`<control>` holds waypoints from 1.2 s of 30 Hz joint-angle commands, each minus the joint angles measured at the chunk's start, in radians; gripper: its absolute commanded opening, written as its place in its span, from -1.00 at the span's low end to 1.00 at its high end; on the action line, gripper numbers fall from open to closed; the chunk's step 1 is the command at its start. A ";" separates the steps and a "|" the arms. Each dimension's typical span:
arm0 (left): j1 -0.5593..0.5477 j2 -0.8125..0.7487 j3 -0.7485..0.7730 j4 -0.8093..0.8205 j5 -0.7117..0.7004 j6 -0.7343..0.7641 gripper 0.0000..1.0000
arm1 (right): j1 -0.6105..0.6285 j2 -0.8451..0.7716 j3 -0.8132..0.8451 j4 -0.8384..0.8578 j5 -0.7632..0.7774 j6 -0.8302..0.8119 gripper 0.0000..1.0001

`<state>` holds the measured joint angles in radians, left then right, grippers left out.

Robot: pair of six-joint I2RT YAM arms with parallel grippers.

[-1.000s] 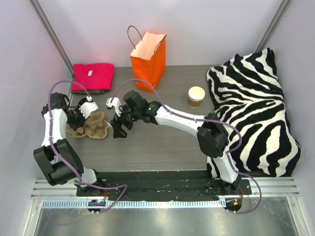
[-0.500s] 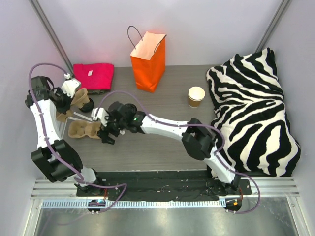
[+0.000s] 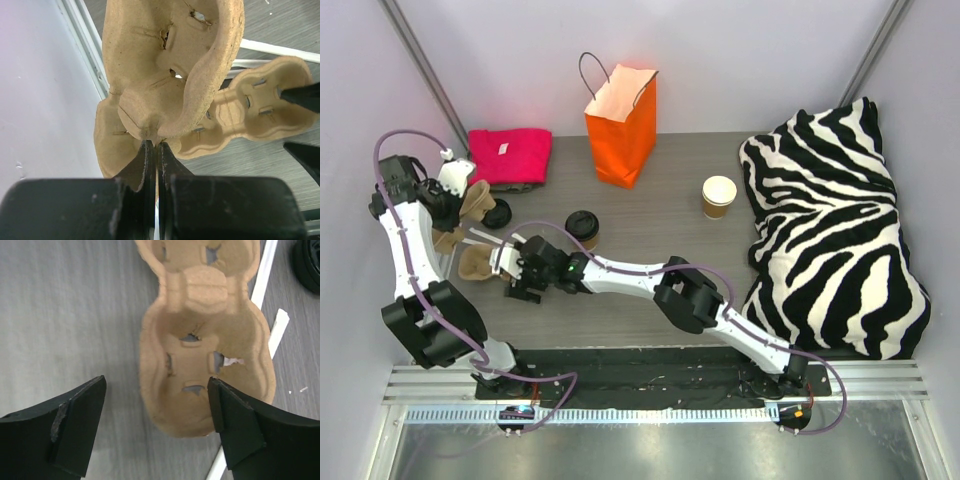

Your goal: Pack the takeout coffee

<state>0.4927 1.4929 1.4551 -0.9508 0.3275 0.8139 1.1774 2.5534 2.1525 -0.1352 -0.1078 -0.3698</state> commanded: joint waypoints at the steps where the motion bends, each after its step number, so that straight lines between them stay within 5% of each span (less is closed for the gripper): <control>1: 0.012 -0.013 -0.021 0.023 -0.005 -0.022 -1.00 | 0.008 0.016 0.063 0.085 0.062 -0.060 0.65; 5: 0.012 -0.013 -0.044 0.029 -0.022 -0.024 -1.00 | 0.008 -0.014 0.032 0.086 0.051 -0.067 -0.27; 10: 0.014 -0.022 -0.058 0.023 -0.030 -0.038 -1.00 | 0.014 -0.128 -0.066 0.091 -0.007 -0.067 -0.94; 20: 0.018 -0.135 -0.237 -0.002 -0.024 -0.007 -1.00 | 0.042 -0.482 -0.314 -0.147 -0.161 -0.130 -0.98; 29: 0.015 -0.281 -0.490 0.046 -0.042 0.062 -1.00 | 0.038 -0.740 -0.611 -0.342 -0.070 -0.264 -0.98; 36: -0.022 -0.353 -0.631 0.107 -0.082 0.094 -1.00 | 0.004 -0.877 -0.853 -0.284 0.002 -0.305 -0.98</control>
<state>0.4904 1.1851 0.8658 -0.9142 0.2665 0.8711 1.2011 1.7763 1.3922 -0.4431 -0.1658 -0.6285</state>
